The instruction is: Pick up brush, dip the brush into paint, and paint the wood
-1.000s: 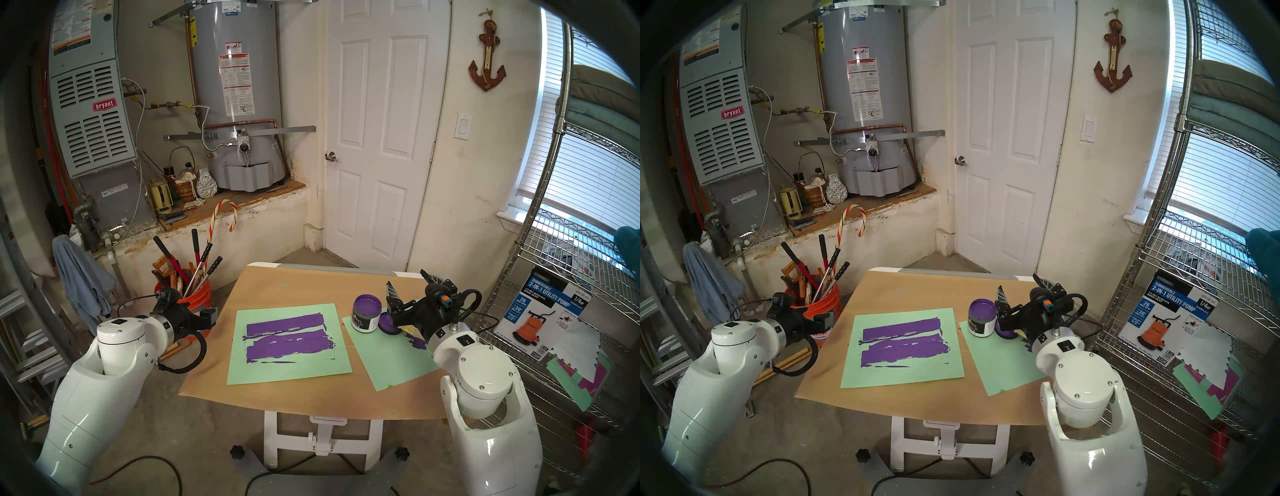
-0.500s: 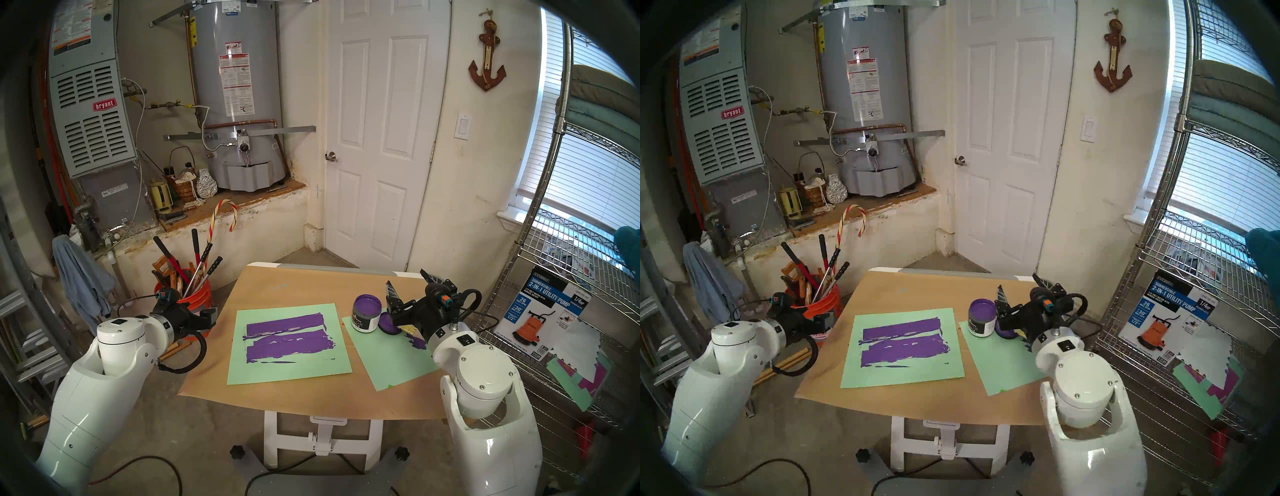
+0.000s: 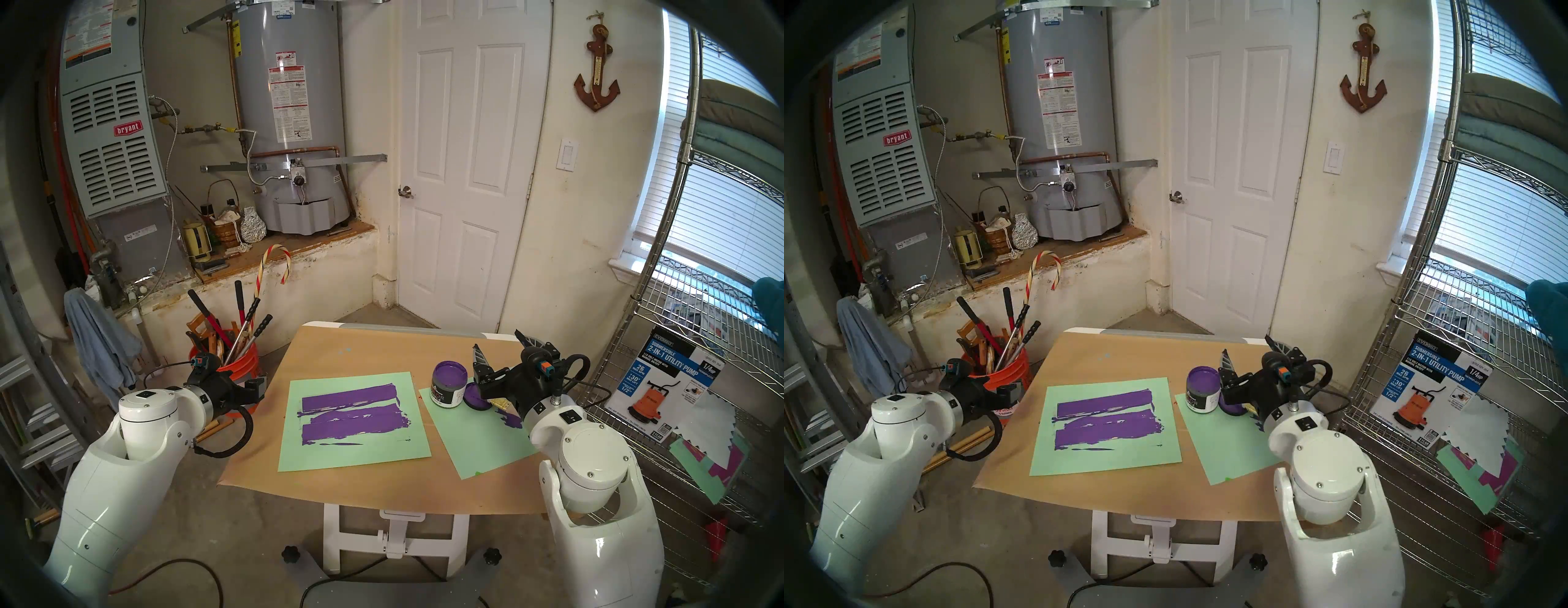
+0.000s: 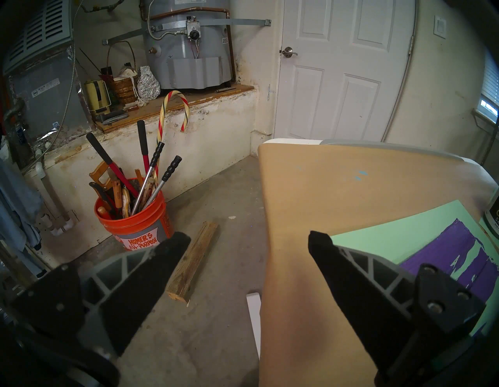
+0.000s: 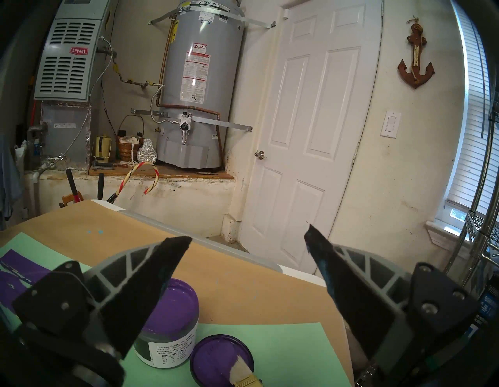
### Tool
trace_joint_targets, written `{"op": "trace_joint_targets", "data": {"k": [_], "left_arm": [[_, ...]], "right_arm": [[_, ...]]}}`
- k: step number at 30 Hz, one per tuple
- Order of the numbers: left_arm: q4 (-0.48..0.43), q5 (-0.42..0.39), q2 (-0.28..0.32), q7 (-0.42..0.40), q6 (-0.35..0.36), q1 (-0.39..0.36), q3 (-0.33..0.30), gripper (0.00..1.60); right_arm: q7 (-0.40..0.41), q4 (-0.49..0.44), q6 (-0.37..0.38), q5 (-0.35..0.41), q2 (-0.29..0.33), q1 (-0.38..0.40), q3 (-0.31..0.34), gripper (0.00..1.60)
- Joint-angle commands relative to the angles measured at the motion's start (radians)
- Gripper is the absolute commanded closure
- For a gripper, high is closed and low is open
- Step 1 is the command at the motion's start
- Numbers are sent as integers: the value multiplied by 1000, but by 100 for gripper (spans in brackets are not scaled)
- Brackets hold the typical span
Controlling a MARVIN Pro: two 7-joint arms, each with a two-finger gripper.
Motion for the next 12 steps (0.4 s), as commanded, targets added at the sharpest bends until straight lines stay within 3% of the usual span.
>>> {"op": "trace_joint_targets", "data": {"k": [1,12], "left_arm": [[-15,-2,1,1,-2,-4,-10,0],[-15,-2,1,1,-2,-4,-10,0]], "right_arm": [[2,-21,-12,-2,2,10,-5,0],[0,-21,-12,-1,4,10,-6,0]]}}
